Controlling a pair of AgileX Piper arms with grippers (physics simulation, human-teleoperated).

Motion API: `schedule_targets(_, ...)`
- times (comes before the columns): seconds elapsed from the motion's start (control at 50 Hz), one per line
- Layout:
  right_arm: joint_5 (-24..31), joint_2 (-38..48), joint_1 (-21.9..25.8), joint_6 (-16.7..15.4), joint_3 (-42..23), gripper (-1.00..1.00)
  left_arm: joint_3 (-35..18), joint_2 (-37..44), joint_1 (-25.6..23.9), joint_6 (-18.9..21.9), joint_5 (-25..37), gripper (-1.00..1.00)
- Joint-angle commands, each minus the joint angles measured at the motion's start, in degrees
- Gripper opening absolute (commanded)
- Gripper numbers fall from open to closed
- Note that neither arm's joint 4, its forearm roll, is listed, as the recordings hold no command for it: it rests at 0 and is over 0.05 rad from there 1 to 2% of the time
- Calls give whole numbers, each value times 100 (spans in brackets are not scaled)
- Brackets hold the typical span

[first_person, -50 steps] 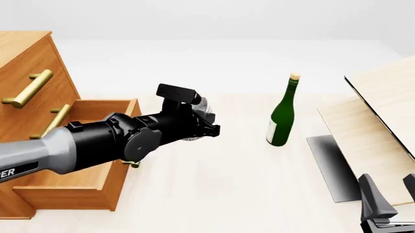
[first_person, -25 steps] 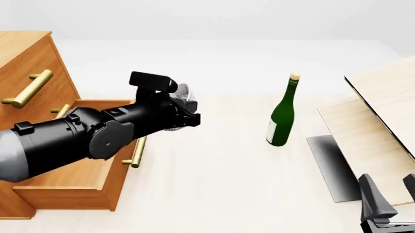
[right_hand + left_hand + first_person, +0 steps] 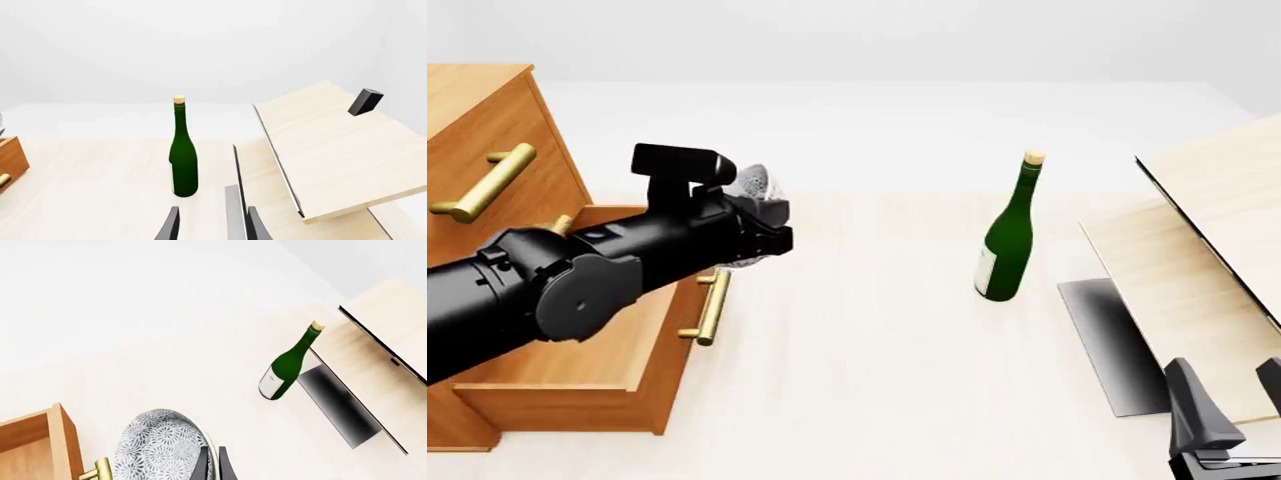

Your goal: Put the bowl in the bottom drawer of the cabinet.

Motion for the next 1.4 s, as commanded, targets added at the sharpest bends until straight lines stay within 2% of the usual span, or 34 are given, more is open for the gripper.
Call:
schedule_targets(0.02, 0, 1, 0, 0, 0, 100, 170, -321, 201, -10, 126, -100)
schedule_targets(0.16, 0, 0, 0, 0, 0, 100, 249, -567, 362, -72, 282, -100)
schedule_targets(0.48, 0, 0, 0, 1, 0, 100, 458, -1093, 836, 58, 559, -100)
schedule_targets(1.12, 0, -1, 0, 1, 0, 100, 1126, -2039, 1546, -57, 649, -100)
schedule_targets(1.4, 0, 1, 0, 0, 0, 100, 1362, -2043, 1751, -143, 535, -100)
